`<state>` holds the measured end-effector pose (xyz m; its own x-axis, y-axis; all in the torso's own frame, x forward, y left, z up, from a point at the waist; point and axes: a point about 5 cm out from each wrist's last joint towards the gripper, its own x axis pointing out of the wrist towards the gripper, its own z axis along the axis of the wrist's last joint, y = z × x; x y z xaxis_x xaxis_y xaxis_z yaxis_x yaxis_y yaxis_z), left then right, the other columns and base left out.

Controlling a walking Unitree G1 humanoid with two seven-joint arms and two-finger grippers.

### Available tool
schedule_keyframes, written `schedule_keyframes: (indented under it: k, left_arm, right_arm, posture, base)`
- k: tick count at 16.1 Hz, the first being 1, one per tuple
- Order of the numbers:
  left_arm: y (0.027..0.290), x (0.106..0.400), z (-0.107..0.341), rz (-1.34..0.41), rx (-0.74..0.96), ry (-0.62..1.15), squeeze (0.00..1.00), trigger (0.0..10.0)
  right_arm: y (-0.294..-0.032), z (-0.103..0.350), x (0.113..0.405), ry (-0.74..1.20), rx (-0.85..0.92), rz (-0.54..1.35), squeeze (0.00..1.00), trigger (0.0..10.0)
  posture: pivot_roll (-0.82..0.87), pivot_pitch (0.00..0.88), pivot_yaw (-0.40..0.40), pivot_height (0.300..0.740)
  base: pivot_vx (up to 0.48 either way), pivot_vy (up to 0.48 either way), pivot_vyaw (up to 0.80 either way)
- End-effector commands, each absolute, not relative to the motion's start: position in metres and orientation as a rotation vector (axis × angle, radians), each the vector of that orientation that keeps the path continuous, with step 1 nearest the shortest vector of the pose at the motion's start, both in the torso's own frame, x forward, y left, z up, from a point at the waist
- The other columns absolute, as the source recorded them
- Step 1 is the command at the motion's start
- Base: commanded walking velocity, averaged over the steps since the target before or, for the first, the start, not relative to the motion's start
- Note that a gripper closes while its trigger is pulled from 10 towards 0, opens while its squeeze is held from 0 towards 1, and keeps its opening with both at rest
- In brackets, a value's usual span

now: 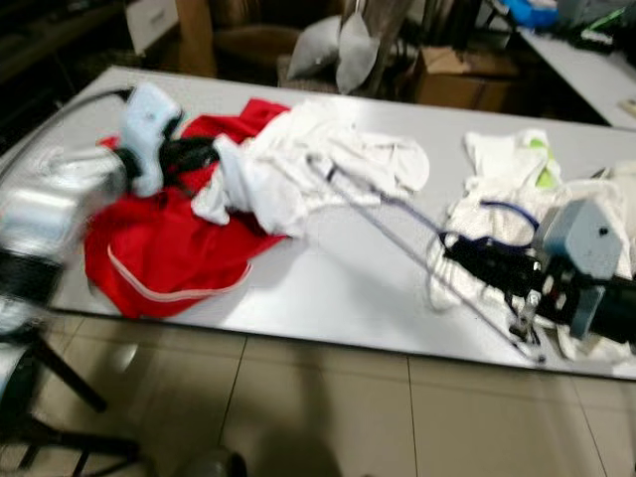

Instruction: Hang hanger

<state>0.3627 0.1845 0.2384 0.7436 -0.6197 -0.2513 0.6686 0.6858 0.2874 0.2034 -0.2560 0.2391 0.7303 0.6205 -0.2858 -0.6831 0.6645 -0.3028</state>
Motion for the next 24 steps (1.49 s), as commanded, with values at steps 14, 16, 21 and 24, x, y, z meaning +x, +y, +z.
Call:
schedule_keyframes:
  k: [14, 16, 21, 24]
  left_arm:
    - [0.154, 0.277, 0.233, -0.68, -0.039, -0.021, 0.89, 10.0]
    - [0.148, 0.276, 0.208, -0.54, 0.018, 0.011, 0.6, 10.0]
    - [0.14, 0.27, 0.175, -0.356, 0.02, 0.034, 0.59, 10.0]
    - [0.133, 0.265, 0.167, -0.341, 0.026, 0.044, 0.59, 10.0]
  right_arm:
    - [-0.198, 0.194, 0.214, 0.147, 0.029, 0.184, 0.0, 10.0]
    - [-0.187, 0.19, 0.215, 0.15, 0.04, 0.147, 0.0, 10.0]
    - [-0.158, 0.176, 0.213, 0.135, -0.048, 0.107, 0.0, 10.0]
    - [-0.155, 0.177, 0.215, 0.116, -0.086, 0.103, 0.0, 10.0]
  posture:
    - [-0.03, 0.0, 0.008, 0.74]
    - [-0.04, 0.0, 0.016, 0.74]
    - [-0.04, 0.008, -0.005, 0.74]
    - [-0.04, 0.005, -0.025, 0.74]
  base:
    - [0.0, 0.0, 0.0]
    - [0.0, 0.0, 0.0]
    - [0.0, -0.199, 0.0]
    - [0.0, -0.344, 0.0]
